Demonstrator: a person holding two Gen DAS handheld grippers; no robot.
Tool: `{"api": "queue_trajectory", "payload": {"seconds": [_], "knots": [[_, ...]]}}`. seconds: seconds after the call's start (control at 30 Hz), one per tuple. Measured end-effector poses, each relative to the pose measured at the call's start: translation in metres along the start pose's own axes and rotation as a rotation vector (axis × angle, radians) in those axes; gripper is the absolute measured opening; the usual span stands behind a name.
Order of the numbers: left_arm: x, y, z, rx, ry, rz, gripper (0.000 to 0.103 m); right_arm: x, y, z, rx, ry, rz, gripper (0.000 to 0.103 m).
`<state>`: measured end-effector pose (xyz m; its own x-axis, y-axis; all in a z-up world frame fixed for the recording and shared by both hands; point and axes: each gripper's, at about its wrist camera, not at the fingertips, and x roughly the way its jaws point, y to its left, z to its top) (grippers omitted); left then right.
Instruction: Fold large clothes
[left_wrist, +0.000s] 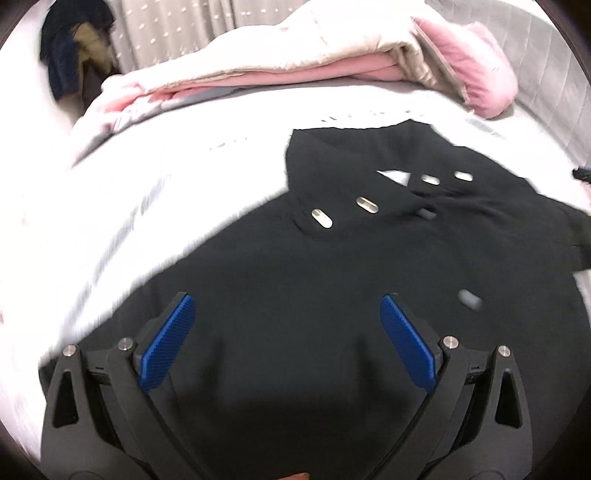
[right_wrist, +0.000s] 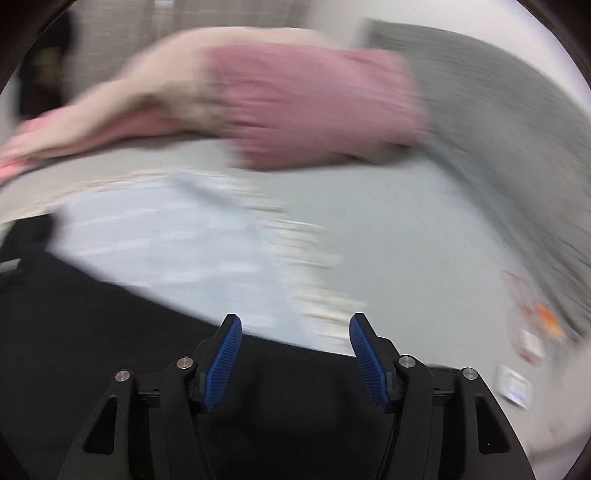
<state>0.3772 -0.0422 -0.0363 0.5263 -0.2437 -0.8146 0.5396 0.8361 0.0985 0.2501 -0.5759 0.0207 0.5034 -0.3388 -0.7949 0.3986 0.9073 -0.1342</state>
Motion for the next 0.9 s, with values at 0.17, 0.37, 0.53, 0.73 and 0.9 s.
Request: {"api": "queue_trajectory", "payload": {"seconds": [0.17,0.37,0.53,0.73,0.9], "knots": [[0.065,0.029,0.038,0.022,0.044,-0.017,0.1,0.041,0.128,0.037,-0.171,0.035,0.261,0.065],[0.092,0.038,0.037,0.008,0.051,-0.182,0.091,0.064,0.228,0.07,-0.183,-0.037,0.501,0.065],[0.087,0.04,0.025,-0.06,0.008,-0.328,0.044,0.11,0.284,0.081,-0.158,0.063,0.417,0.065],[0.056,0.026,0.006,-0.189,-0.122,-0.324,0.011,0.155,0.294,0.081,-0.029,0.135,0.341,0.047],[0.013,0.024,-0.011,-0.218,-0.407,-0.213,0.011,0.128,0.295,0.083,-0.068,-0.075,0.455,0.012]]}}
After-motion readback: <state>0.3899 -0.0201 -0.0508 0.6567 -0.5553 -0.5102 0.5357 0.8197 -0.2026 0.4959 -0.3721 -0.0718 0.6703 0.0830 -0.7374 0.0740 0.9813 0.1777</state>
